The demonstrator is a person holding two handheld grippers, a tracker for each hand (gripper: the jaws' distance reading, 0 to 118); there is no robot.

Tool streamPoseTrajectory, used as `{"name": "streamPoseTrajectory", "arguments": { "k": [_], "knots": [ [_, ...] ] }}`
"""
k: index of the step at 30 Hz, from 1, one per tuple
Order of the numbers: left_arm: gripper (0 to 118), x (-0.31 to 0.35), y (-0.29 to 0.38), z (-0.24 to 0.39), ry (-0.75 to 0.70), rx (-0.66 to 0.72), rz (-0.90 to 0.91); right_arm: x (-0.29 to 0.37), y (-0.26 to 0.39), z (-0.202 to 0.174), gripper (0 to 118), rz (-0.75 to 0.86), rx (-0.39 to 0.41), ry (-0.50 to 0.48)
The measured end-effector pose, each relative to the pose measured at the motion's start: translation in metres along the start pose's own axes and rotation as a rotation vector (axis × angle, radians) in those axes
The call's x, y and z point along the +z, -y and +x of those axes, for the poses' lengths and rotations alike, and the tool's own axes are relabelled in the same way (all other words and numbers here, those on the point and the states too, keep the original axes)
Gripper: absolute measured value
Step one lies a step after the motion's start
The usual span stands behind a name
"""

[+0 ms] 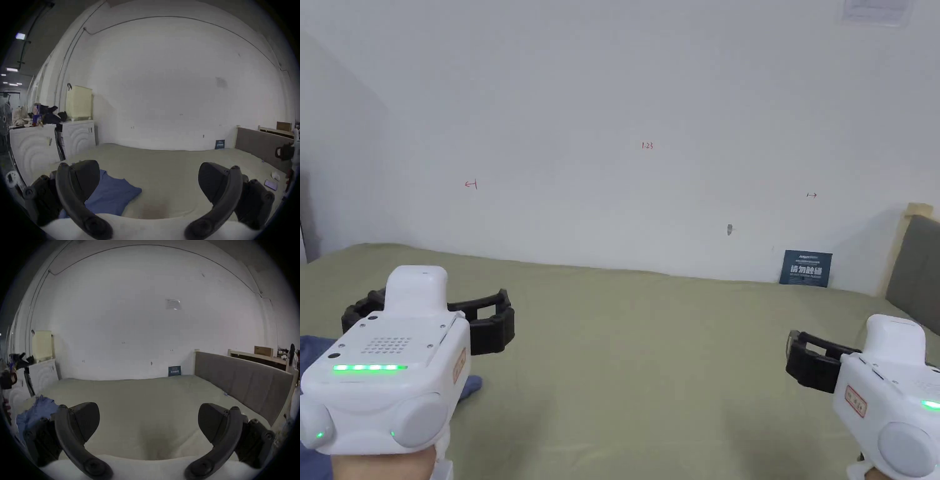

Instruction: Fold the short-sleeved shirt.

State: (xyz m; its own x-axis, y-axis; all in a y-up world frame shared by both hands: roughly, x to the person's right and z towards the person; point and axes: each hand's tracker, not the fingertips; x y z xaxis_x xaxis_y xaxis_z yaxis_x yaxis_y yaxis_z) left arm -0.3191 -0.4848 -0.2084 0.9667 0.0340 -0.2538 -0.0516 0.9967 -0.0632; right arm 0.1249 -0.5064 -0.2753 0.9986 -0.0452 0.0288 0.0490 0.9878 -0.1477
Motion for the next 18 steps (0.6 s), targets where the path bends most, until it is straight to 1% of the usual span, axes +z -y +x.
{"name": "streamPoseTrajectory", "arguments": {
  "k": [2,6,7,11,14,15,18],
  "knots": [
    [118,-0.002,0.004,-0.001,-0.004,0.003,-0.002,0.000,0.002,-0.006,117,-0.009,0.042,0.002],
    [118,-0.031,0.011,-0.015,0.018,0.014,-0.063,0.007,-0.002,-0.011,117,0.027,0.074,0.009],
    [118,-0.008,0.007,-0.001,0.021,-0.011,-0.025,0.008,-0.004,-0.012,117,0.033,0.077,0.008],
    [118,0.003,0.000,0.009,0.022,-0.031,-0.032,0.012,-0.008,-0.014,117,0.046,0.096,0.009],
    [118,0.009,-0.001,0.012,0.035,-0.027,-0.033,0.019,-0.010,-0.013,117,0.070,0.089,0.008],
    [118,0.002,-0.001,0.010,0.033,-0.026,-0.040,0.020,-0.011,-0.013,117,0.078,0.085,0.011],
    [118,0.005,0.000,0.011,0.006,-0.036,-0.026,0.019,-0.012,-0.011,117,0.091,0.078,0.004]
  ]
}}
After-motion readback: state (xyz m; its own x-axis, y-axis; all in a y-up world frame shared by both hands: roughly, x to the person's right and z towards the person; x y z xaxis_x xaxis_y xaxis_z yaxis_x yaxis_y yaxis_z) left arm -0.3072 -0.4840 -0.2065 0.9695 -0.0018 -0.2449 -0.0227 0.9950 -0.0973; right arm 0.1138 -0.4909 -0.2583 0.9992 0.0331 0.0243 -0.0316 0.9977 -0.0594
